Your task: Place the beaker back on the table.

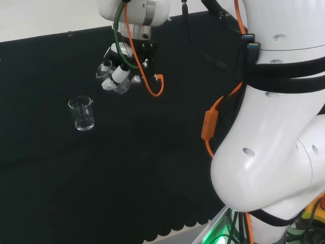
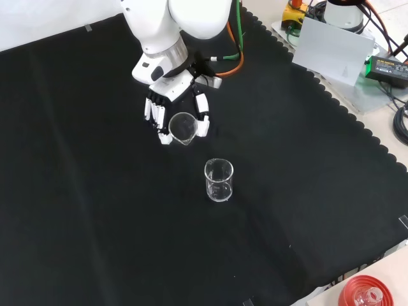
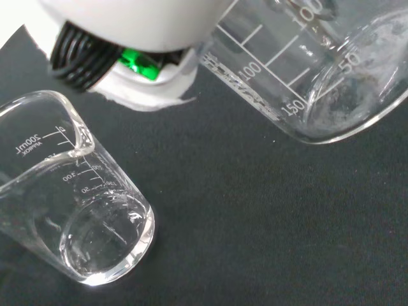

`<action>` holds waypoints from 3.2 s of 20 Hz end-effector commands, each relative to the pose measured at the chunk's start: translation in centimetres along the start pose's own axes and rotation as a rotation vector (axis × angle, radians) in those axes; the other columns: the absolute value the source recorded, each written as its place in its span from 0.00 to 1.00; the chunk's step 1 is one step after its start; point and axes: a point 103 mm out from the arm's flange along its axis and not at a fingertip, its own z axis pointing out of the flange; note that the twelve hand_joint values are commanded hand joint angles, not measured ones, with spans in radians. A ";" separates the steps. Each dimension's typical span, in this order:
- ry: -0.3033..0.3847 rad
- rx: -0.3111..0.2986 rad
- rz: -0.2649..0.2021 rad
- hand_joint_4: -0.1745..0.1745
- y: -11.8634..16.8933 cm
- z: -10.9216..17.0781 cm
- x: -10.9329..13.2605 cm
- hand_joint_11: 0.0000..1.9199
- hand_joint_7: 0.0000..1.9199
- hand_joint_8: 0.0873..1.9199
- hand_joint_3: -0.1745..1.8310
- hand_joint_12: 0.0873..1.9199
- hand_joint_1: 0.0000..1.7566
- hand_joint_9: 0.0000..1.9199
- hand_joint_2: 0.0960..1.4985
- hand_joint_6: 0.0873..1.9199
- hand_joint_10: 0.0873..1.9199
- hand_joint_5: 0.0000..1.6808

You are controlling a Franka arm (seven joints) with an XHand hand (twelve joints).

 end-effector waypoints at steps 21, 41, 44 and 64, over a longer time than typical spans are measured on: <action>0.247 -0.022 -0.140 0.83 1.8 5.0 -3.0 0.42 0.76 0.00 0.36 0.55 0.66 0.67 0.41 0.18 0.05 0.82; 0.331 -0.078 -0.143 0.91 1.5 7.0 -3.1 0.42 0.76 0.00 0.36 0.55 0.66 0.67 0.42 0.18 0.05 0.82; 0.331 -0.062 -0.151 0.92 1.8 7.1 -3.2 0.42 0.76 0.00 0.36 0.55 0.65 0.67 0.42 0.18 0.05 0.82; 0.348 -0.049 -0.146 0.94 2.7 8.7 -4.8 0.42 0.76 0.00 0.36 0.55 0.65 0.67 0.42 0.18 0.05 0.82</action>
